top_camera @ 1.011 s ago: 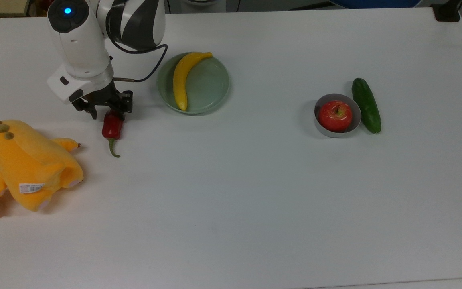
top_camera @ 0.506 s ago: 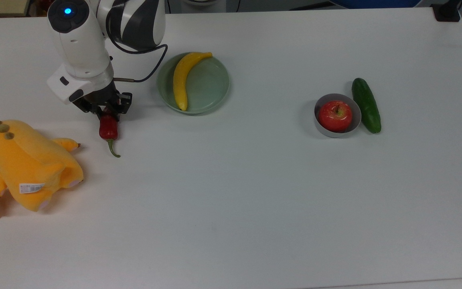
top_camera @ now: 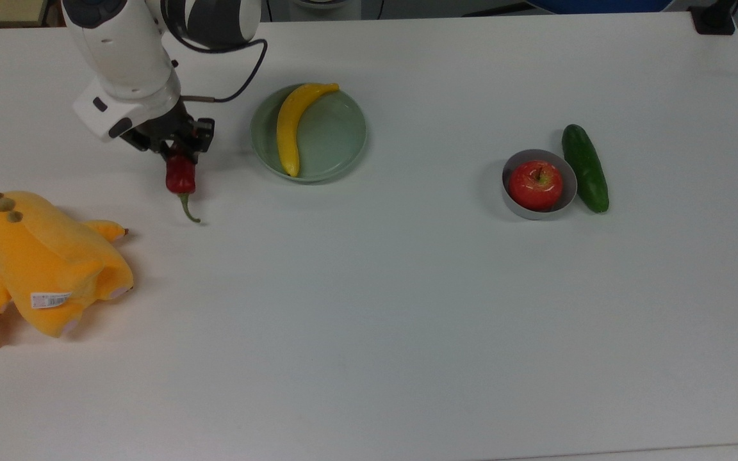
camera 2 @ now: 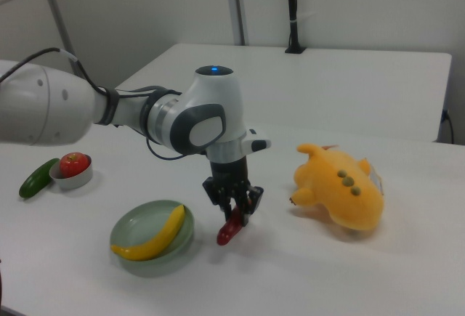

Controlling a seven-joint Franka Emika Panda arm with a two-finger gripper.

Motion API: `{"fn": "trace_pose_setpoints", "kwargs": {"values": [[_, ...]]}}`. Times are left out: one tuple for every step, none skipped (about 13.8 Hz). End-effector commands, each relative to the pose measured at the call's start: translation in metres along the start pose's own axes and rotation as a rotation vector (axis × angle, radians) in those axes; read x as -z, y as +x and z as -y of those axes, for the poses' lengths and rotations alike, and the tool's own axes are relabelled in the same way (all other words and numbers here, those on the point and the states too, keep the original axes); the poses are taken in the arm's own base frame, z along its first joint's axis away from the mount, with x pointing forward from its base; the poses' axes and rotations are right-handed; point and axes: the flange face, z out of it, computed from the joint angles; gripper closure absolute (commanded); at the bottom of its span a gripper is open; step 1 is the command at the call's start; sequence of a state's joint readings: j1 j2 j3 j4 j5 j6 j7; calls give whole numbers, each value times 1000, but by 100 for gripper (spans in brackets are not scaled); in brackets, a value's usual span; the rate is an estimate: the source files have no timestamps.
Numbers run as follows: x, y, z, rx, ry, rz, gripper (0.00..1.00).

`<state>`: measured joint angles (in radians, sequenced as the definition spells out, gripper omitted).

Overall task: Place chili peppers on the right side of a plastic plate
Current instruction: 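Lift the chili and carry it toward the green glass plate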

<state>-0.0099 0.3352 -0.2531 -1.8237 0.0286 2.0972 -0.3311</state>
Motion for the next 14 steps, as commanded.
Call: {"fn": "trace_pose_setpoints", "kwargs": {"values": [[-2, -43, 17, 25, 38, 41, 100], [-4, -53, 21, 31, 45, 51, 100], [-9, -62, 27, 37, 52, 62, 100], [-11, -71, 31, 51, 49, 72, 100], [-11, -78, 32, 58, 44, 79, 100], [-15, -87, 34, 77, 48, 91, 100], [-19, -90, 35, 87, 51, 97, 100], [-23, -91, 36, 87, 52, 101, 98], [-26, -91, 36, 87, 53, 106, 96], [-30, -93, 37, 88, 56, 113, 91], [-32, -93, 38, 86, 55, 118, 86], [-32, -93, 37, 83, 56, 116, 75], [-31, -92, 37, 80, 55, 115, 58], [-30, -91, 37, 76, 56, 113, 48]]}}
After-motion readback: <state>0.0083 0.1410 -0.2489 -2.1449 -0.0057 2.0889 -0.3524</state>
